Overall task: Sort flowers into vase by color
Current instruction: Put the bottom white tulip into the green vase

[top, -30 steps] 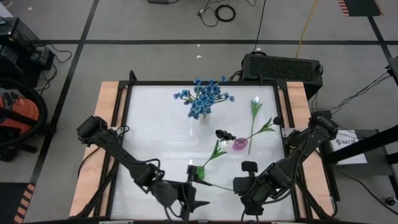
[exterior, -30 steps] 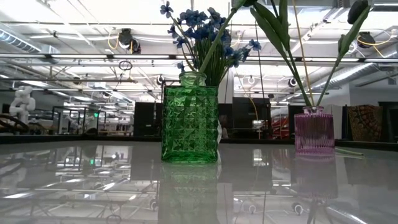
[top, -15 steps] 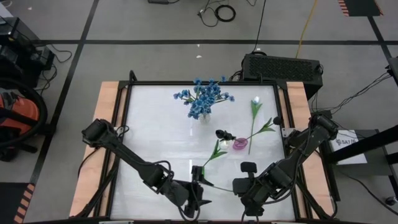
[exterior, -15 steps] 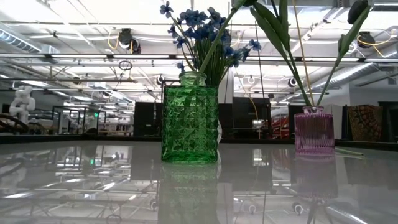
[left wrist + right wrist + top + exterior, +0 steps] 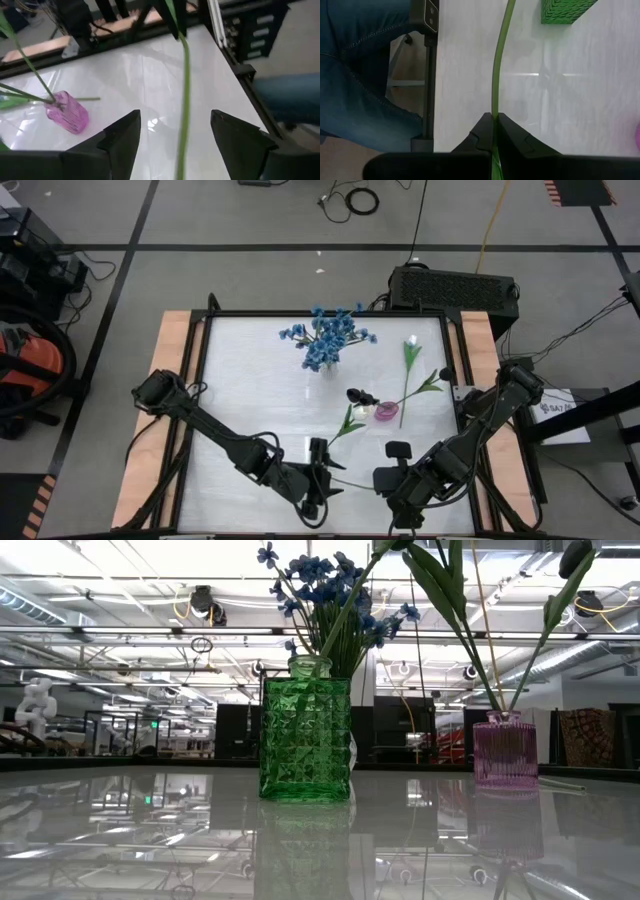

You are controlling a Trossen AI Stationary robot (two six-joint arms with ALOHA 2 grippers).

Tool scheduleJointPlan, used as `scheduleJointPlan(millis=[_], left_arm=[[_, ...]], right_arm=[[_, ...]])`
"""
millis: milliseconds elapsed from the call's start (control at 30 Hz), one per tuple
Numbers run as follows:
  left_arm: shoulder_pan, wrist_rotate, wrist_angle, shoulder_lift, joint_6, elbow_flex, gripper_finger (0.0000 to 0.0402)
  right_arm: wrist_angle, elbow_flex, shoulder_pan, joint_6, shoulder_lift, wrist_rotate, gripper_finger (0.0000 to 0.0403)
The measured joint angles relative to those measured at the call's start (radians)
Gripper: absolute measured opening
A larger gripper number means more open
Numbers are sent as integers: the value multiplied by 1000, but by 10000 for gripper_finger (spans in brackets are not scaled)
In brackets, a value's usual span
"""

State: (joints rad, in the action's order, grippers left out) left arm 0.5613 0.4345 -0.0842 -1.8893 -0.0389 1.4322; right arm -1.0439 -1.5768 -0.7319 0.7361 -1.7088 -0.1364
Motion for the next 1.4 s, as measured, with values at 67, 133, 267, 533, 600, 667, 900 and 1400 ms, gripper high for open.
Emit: scheduleJointPlan(millis=[67, 133, 267, 533, 600, 667, 900, 1400], left_arm=[[0, -7, -36, 0, -5, 0, 235], [0, -7, -49, 0, -2, -1, 219], [-1, 3, -32, 0, 30, 0, 171], [0, 37, -30, 0, 46, -1, 81], [0, 37, -30, 0, 47, -1, 67], [0, 37, -30, 0, 51, -1, 56], [0, 37, -30, 0, 53, -1, 18], [21, 27, -252, 90, -4, -1, 3]], right_arm=[[0, 0, 0, 0, 0, -4, 4], [0, 0, 0, 0, 0, -15, 4], [0, 0, 0, 0, 0, -19, 4], [0, 0, 0, 0, 0, -19, 4], [-1, 0, 0, 0, 0, -19, 4], [-1, 0, 0, 0, 0, -20, 4], [-1, 0, 0, 0, 0, -21, 4], [-14, -26, 0, -97, -2, -192, 116]])
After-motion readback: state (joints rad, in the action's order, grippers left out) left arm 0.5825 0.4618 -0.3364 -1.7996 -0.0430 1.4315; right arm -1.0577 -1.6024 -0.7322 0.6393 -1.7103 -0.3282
